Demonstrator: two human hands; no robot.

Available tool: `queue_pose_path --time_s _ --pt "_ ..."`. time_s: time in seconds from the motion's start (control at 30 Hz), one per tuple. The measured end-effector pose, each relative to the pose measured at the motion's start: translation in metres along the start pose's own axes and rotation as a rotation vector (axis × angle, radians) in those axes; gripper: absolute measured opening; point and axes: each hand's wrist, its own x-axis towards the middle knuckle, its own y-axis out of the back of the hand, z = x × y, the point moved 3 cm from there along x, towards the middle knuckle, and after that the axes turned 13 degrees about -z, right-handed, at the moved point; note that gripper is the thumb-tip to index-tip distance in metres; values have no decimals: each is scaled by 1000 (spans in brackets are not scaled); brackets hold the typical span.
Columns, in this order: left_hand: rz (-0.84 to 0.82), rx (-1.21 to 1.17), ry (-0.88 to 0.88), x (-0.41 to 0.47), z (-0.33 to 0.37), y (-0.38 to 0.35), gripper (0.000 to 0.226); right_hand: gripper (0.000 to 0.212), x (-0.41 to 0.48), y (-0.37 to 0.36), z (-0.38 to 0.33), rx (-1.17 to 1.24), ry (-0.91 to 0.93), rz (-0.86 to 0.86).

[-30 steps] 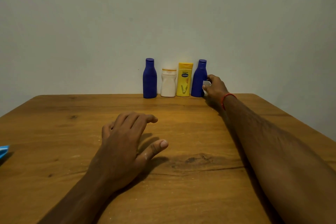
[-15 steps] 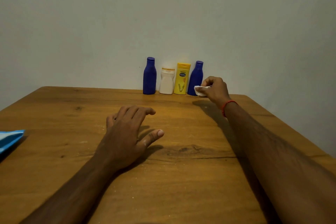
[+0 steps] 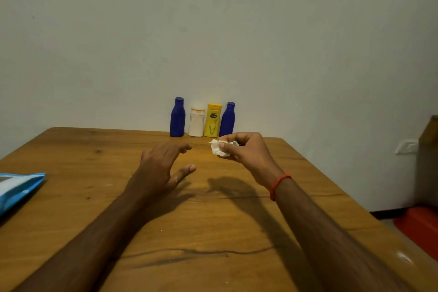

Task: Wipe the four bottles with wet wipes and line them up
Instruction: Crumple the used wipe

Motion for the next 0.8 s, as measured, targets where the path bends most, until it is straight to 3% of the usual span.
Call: queue_pose_path --time_s 0.17,0.3,0.43,0.57,0.8 --pt "56 -124 -119 -1 37 21 56 30 -50 -6 -24 74 28 -35" --pt "0 -186 -221 -8 69 36 46 28 -76 -14 -53 74 111 -43" --pt "135 -354 -282 -34 88 58 40 25 -102 -36 -83 125 238 -94" --pt "281 -454 -215 -72 92 89 33 23 -120 -68 -102 110 310 -127" --pt "344 -481 -43 -152 80 138 22 17 -143 -139 -119 -27 366 -97"
